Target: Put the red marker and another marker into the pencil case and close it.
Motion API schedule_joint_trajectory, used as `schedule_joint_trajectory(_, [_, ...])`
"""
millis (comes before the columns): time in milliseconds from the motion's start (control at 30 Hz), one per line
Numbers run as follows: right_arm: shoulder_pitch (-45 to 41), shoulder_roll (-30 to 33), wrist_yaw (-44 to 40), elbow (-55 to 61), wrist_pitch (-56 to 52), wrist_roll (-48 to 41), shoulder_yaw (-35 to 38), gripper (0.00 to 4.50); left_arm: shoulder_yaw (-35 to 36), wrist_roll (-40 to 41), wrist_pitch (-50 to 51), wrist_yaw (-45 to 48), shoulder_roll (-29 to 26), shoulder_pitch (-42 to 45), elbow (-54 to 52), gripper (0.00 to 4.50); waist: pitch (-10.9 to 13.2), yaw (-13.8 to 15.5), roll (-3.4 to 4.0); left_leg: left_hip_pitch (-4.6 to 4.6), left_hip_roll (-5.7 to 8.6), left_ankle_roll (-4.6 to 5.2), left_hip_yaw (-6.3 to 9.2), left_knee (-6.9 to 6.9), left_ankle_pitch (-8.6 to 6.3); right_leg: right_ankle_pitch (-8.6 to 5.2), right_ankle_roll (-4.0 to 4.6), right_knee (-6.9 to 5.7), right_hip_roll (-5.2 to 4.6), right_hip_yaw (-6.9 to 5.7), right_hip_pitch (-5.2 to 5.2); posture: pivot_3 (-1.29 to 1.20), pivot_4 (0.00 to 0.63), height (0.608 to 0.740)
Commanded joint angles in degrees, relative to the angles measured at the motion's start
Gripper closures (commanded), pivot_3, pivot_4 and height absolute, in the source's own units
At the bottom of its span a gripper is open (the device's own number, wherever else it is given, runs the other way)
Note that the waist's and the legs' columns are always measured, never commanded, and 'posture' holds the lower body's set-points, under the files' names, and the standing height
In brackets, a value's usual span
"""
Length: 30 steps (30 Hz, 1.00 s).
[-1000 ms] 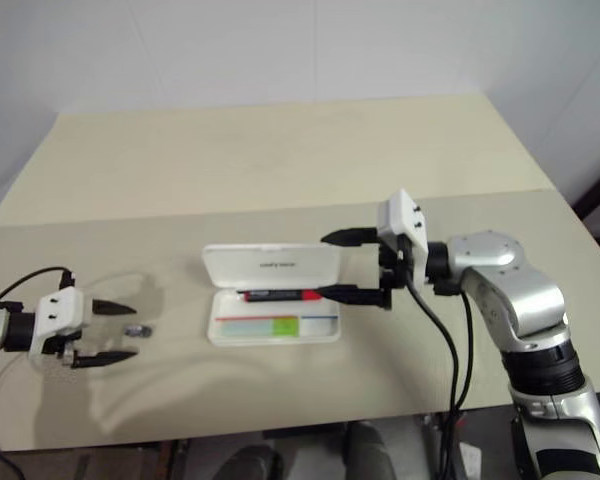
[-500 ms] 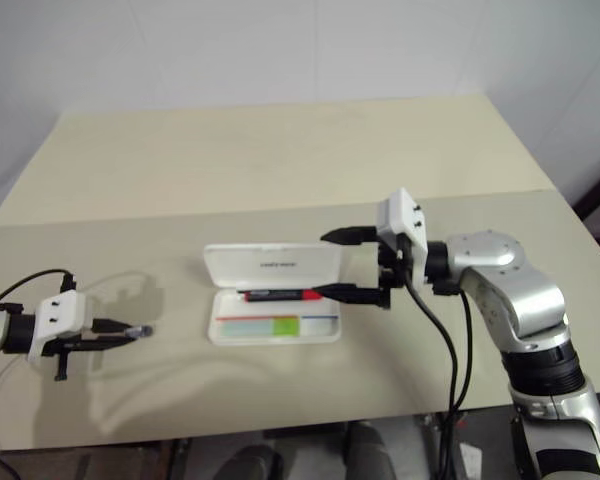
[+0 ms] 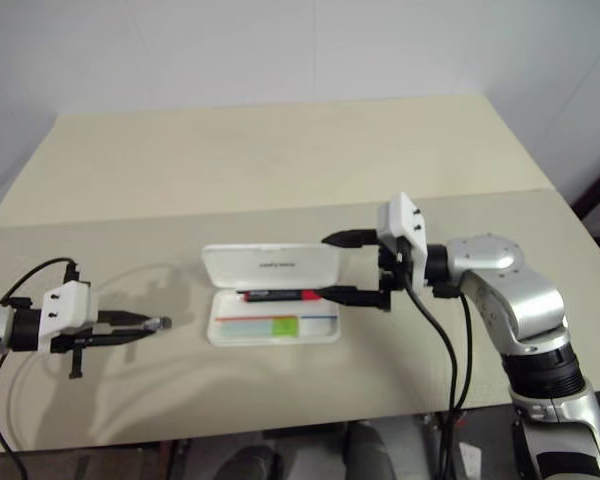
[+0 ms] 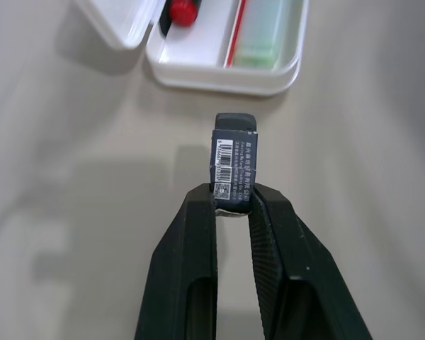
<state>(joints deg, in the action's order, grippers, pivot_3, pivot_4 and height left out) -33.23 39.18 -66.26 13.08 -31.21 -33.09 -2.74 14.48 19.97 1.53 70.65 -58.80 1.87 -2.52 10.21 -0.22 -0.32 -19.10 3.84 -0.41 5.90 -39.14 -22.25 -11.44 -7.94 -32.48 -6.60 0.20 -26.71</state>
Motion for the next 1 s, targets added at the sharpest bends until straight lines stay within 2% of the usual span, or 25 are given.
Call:
schedule_joint_trajectory(33, [0.3, 1.4, -1.0, 0.9, 1.3, -0.2, 1.5, 0.0, 0.3, 2.0, 2.5, -1.3, 0.8, 1.3, -4.2, 4.2, 0.0, 0.0, 0.0, 0.0, 0.0, 0.0, 0.0, 0.0, 0.0, 0.0, 0.0, 0.0, 0.0, 0.0, 0.0, 0.0, 0.15, 0.74])
schedule_joint_trajectory(300, [1.6, 3.9, -0.8, 2.4, 3.9, 0.0, 5.1, 0.0, -7.3, 2.6, 7.8, -1.9, 5.5, 8.7, -7.6, 4.2, 0.0, 0.2, -0.02, -0.03, 0.04, 0.0, 0.0, -0.03, 0.0, 0.02, 0.0, 0.02, -0.02, -0.01, 0.01, 0.0, 0.15, 0.74])
schedule_joint_trajectory(633, [5.1, 6.7, 0.8, 5.0, 2.9, 0.0, 7.5, 0.0, -18.9, -3.1, 5.2, -1.9, 14.1, 19.1, -2.9, 4.2, 0.0, 0.2, -0.02, 0.0, 0.04, -0.01, -0.09, -0.12, 0.01, 0.09, 0.03, -0.01, 0.01, 0.03, 0.01, 0.0, 0.15, 0.74])
schedule_joint_trajectory(1000, [6.4, 5.8, 3.1, 6.4, 2.6, -0.4, 7.4, 0.0, -23.6, -6.7, 8.9, -5.1, 17.9, 22.4, -5.9, 4.2, 0.0, 0.3, -0.03, -0.05, 0.05, 0.0, -0.08, -0.24, 0.01, 0.14, 0.01, 0.0, -0.01, 0.04, 0.04, 0.0, 0.15, 0.74])
